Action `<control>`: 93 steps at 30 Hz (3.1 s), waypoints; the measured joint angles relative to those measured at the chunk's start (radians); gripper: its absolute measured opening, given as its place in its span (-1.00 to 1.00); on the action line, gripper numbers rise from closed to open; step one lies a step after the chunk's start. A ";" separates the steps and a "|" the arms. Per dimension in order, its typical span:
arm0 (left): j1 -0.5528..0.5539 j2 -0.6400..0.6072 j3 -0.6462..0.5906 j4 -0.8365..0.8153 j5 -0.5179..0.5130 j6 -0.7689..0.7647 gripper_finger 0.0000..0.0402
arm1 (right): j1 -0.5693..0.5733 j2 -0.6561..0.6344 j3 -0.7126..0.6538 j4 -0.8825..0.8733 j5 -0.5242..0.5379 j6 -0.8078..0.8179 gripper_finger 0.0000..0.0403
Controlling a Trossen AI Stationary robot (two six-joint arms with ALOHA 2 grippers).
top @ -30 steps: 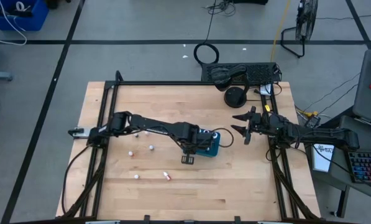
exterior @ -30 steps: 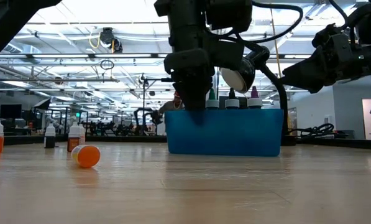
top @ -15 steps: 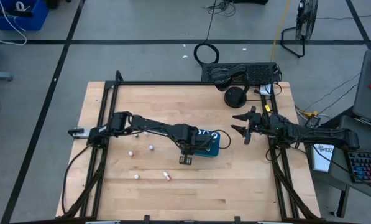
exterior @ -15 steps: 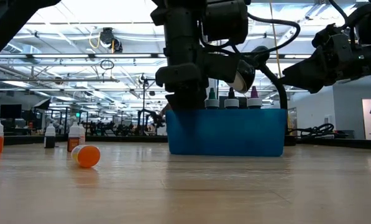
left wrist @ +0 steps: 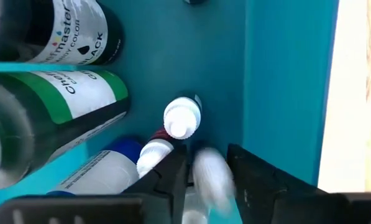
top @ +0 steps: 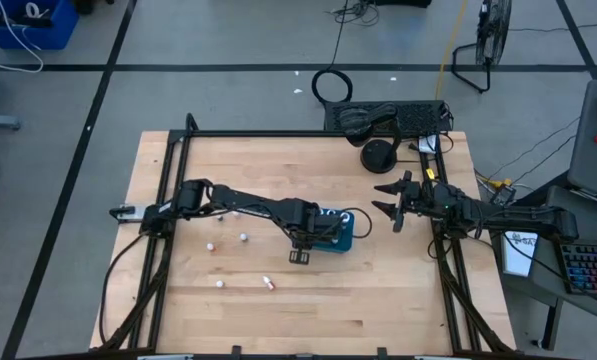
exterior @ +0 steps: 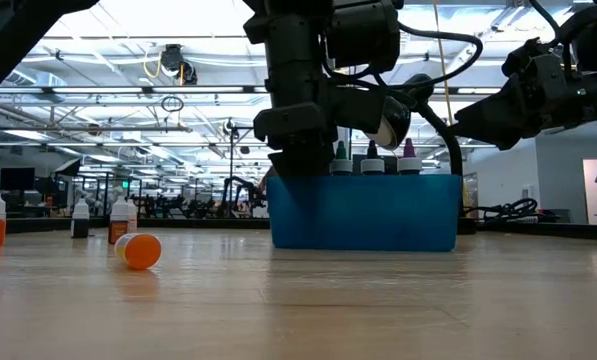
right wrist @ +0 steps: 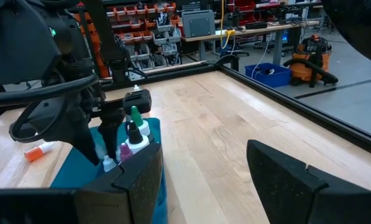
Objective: Pick & Place food coloring
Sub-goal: Put the small purple food coloring bottle into the blue container
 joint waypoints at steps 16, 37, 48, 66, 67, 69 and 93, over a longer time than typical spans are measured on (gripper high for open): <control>-0.002 -0.004 0.017 0.003 0.007 -0.010 -0.46 | 0.000 0.000 0.000 0.000 0.000 0.000 0.11; -0.022 -0.176 0.099 -0.230 0.002 -0.116 -0.38 | 0.000 0.003 0.000 0.000 0.000 0.000 0.11; -0.098 -0.242 0.076 -0.279 -0.116 -0.204 -0.38 | 0.000 0.003 0.000 0.000 0.000 0.000 0.11; -0.059 -0.693 -0.760 0.094 -0.044 -0.651 -0.38 | 0.000 0.002 0.000 0.001 0.000 0.000 0.11; -0.054 -0.712 -0.801 0.132 -0.038 -0.672 -0.38 | 0.000 0.003 0.000 0.000 0.000 0.000 0.11; -0.047 -0.734 -0.869 0.193 -0.019 -0.707 -0.38 | 0.000 0.002 0.000 0.001 0.000 0.000 0.11; -0.014 -0.733 -1.004 0.292 0.004 -0.766 -0.38 | 0.000 0.003 0.000 0.001 0.000 0.000 0.11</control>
